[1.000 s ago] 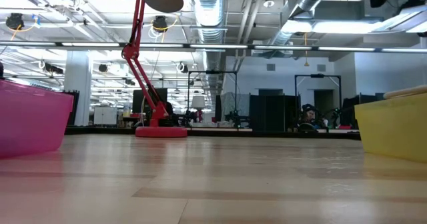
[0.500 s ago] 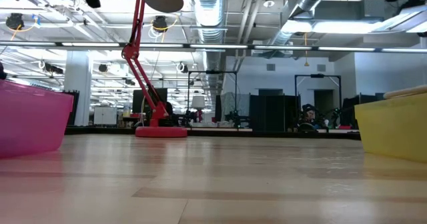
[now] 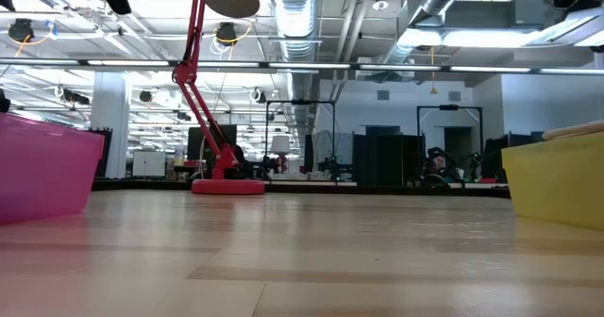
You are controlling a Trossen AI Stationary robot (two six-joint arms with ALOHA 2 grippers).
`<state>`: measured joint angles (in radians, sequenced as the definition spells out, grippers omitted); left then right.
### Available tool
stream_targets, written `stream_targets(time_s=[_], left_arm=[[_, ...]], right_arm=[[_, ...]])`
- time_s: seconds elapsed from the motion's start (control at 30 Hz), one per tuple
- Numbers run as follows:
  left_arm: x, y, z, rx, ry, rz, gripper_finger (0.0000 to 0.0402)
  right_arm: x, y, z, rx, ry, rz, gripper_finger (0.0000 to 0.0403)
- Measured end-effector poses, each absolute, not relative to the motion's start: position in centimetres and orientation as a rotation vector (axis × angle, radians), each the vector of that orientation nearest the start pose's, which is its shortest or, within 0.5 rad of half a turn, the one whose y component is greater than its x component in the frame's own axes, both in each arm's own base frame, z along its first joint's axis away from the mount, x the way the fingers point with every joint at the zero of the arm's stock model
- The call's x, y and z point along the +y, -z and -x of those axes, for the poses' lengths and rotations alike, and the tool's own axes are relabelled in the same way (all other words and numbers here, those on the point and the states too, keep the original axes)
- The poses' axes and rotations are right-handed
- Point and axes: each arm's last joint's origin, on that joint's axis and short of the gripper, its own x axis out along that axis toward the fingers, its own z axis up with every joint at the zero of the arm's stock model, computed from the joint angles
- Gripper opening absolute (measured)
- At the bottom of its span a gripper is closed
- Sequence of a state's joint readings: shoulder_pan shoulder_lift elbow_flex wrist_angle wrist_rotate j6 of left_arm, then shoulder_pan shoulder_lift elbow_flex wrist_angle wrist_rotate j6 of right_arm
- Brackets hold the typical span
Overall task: Pick & Place USB Port
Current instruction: Return to Home Position
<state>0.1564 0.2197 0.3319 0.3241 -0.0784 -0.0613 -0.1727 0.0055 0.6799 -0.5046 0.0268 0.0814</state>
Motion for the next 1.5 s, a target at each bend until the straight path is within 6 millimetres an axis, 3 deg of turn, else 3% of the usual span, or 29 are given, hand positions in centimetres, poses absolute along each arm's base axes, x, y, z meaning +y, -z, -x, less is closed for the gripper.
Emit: stream_targets(time_s=[0.37, 0.8, 1.07, 1.3, 1.5], left_arm=[[1.7, -28.0, -8.7, -0.436, -0.249, 0.058, 0.0005], [1.2, -28.0, -5.6, -0.509, -0.246, 0.028, 0.0005], [1.3, -27.1, -6.1, -0.413, -0.242, 0.036, 0.0005], [1.3, -26.7, -6.3, -0.363, -0.244, 0.037, 0.0005], [1.3, -26.6, -6.3, -0.345, -0.255, -0.021, 0.0005]], right_arm=[[-0.2, -32.0, -0.5, -0.166, 0.188, -0.075, 0.0000], [-0.2, -32.0, -0.5, -0.166, 0.196, -0.077, 0.0000], [-0.2, -32.0, -0.5, -0.167, 0.192, -0.084, 0.0000], [-0.5, -29.5, -2.5, -0.089, 0.193, -0.114, 0.0000], [-0.9, -27.5, -4.7, -0.133, 0.189, -0.101, 0.0000]])
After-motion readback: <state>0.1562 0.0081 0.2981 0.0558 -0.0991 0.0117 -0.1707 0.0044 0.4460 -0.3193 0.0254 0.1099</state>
